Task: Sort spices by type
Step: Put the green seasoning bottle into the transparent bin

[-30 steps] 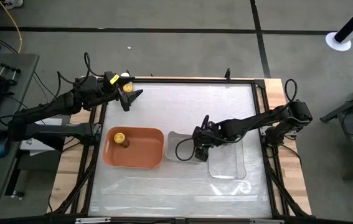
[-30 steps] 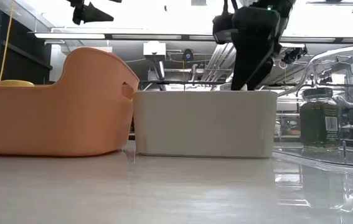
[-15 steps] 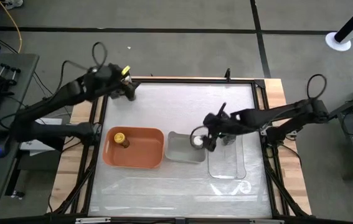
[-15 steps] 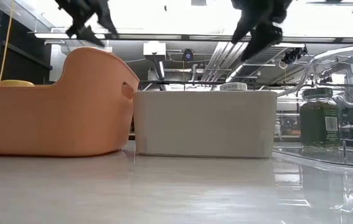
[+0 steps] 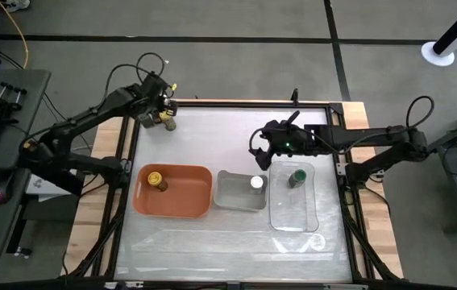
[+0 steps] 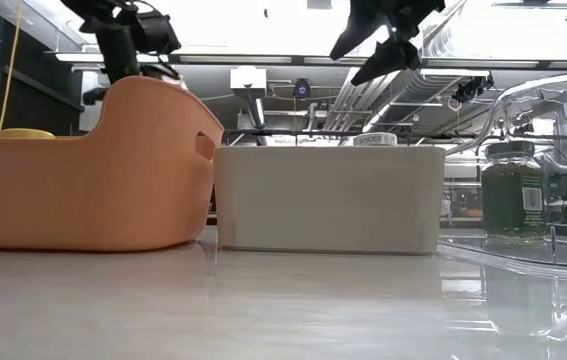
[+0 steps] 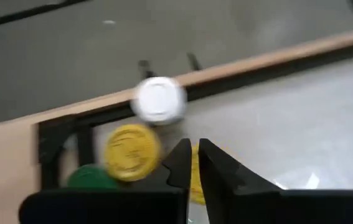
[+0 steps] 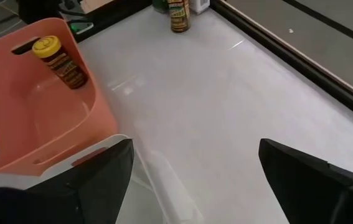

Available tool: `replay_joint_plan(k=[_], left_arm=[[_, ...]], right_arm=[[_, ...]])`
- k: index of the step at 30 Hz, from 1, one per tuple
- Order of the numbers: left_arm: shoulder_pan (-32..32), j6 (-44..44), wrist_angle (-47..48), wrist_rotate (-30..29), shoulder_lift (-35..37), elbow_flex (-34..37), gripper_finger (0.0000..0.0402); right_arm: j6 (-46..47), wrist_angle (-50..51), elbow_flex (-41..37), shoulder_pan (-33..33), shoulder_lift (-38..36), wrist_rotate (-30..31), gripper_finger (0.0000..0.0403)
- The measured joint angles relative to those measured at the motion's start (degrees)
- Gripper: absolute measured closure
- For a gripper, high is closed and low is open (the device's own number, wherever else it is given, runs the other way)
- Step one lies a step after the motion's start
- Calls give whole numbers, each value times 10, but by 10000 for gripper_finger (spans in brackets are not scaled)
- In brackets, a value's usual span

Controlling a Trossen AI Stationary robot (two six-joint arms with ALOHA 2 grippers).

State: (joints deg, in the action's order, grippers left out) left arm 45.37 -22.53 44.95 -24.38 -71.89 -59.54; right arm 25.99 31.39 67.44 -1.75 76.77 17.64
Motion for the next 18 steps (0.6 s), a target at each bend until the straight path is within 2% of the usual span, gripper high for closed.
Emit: replay_joint_plan(k=[5, 11, 14, 18], left_arm=[[-3, -79, 26, -86, 29, 46, 400], [-26, -255, 41, -207, 76, 115, 401], [-32, -309, 39, -238, 83, 139, 401], [-30, -329, 6, -260, 78, 167, 401]], right_arm=[[-10, 1, 0, -8, 0, 0, 62], [-16, 0, 0, -9, 0, 0, 62], [-16, 0, 0, -9, 0, -1, 62], [-19, 0, 0, -9, 0, -3, 62]])
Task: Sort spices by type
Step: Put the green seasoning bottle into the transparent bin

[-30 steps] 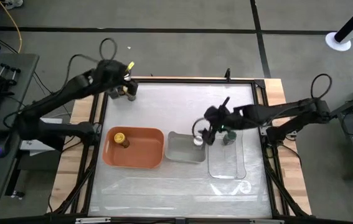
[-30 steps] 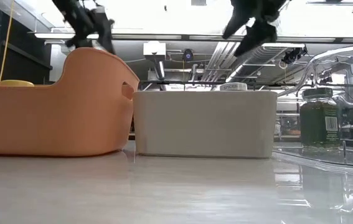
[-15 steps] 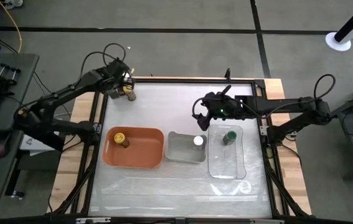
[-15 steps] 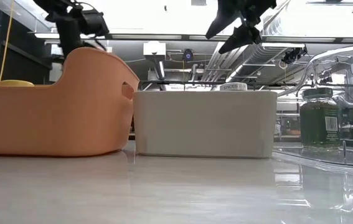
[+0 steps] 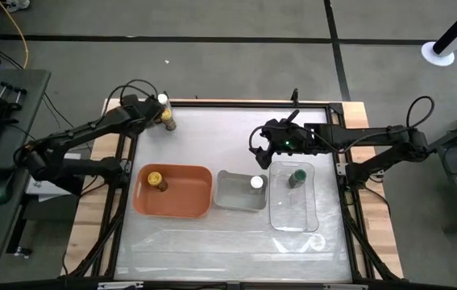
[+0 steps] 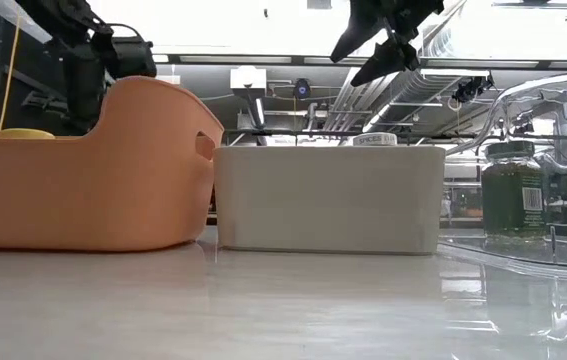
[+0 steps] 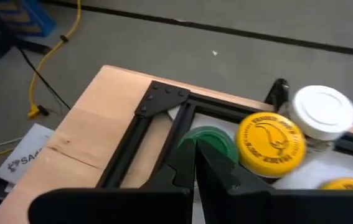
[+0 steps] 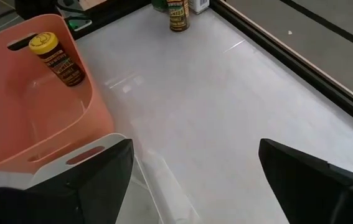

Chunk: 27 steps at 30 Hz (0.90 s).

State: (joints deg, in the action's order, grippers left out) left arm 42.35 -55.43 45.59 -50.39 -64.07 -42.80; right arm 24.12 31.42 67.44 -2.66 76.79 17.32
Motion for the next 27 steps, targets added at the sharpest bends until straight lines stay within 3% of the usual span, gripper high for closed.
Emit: replay_joint_plan(k=[9, 17, 27], left_arm=[[26, -36, -58, -34, -15, 37, 401], [48, 55, -130, -40, -27, 37, 401], [56, 60, -134, -13, -84, 37, 401]], right_arm=[[9, 0, 0, 0, 0, -12, 62], [14, -2, 0, 0, 0, -12, 62], [15, -29, 0, 0, 0, -12, 62]])
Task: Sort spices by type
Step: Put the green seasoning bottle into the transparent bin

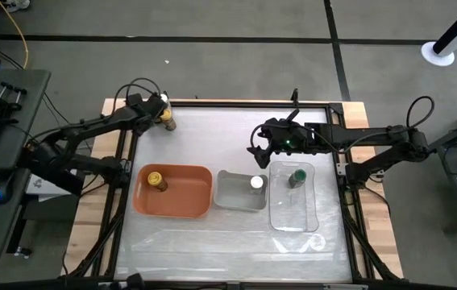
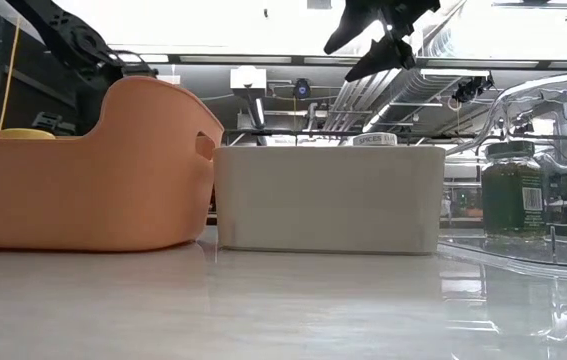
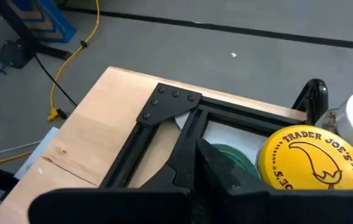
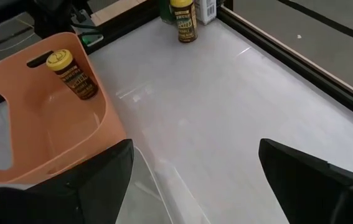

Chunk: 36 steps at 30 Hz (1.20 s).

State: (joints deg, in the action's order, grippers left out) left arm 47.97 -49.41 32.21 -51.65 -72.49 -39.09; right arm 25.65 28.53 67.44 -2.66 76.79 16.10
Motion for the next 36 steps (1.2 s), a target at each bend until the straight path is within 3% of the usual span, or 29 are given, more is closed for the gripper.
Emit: replay_joint_plan(k=[16, 26, 36], left_arm=[[-37, -26, 66, 1, -5, -2, 401], [-125, -116, 143, -1, -5, -2, 401], [-250, -166, 120, 11, -5, -2, 401]], right_arm=[[-1, 0, 0, 0, 0, 5, 62], [-2, 0, 0, 0, 0, 12, 62], [-11, -5, 0, -4, 0, 19, 62]])
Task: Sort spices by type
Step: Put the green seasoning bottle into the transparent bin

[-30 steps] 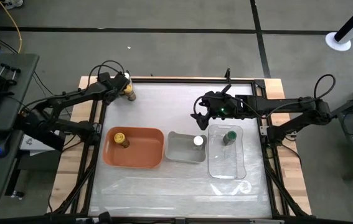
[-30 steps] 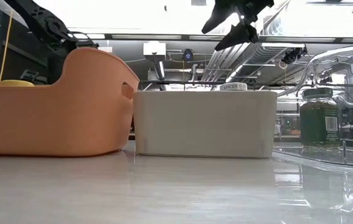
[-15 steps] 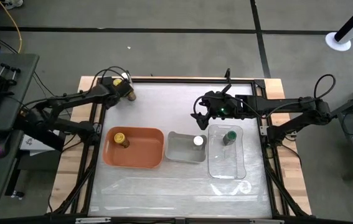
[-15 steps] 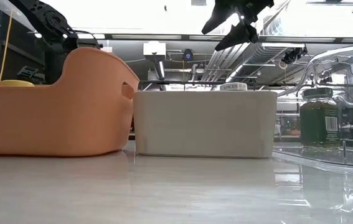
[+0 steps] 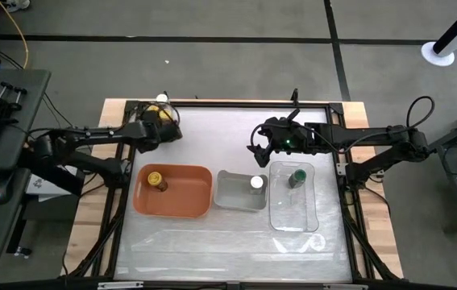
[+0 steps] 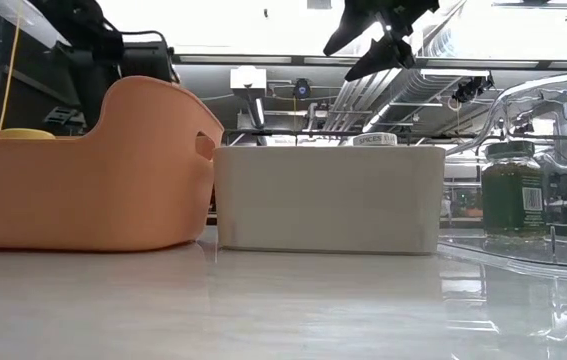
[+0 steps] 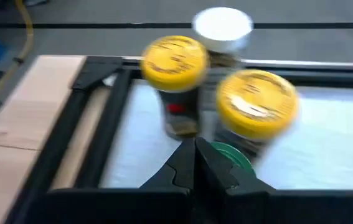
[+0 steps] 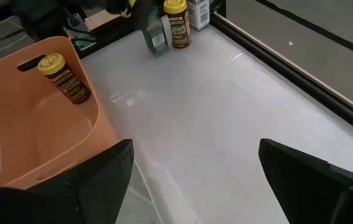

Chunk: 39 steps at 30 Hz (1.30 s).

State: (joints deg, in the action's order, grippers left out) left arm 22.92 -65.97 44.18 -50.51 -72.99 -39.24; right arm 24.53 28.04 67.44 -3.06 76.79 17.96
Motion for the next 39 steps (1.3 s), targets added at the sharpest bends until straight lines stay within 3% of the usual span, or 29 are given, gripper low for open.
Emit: replay_joint_plan(k=[11, 17, 24, 30, 39], left_arm=[[-118, -42, -109, 37, -1, 1, 401], [-138, 34, -288, 65, -36, 3, 401], [-128, 144, -532, 104, -153, -10, 401], [-115, 224, -622, 174, -255, -92, 401], [-120, 320, -616, 294, -380, -271, 401]], right_arm=[[-1, -19, 0, -14, 0, 0, 62], [-2, -25, 0, -24, 0, -1, 62], [-2, -27, 0, -30, 0, -1, 62], [-6, -28, 0, -30, 0, -1, 62], [-61, -30, 0, -35, -21, -1, 62]])
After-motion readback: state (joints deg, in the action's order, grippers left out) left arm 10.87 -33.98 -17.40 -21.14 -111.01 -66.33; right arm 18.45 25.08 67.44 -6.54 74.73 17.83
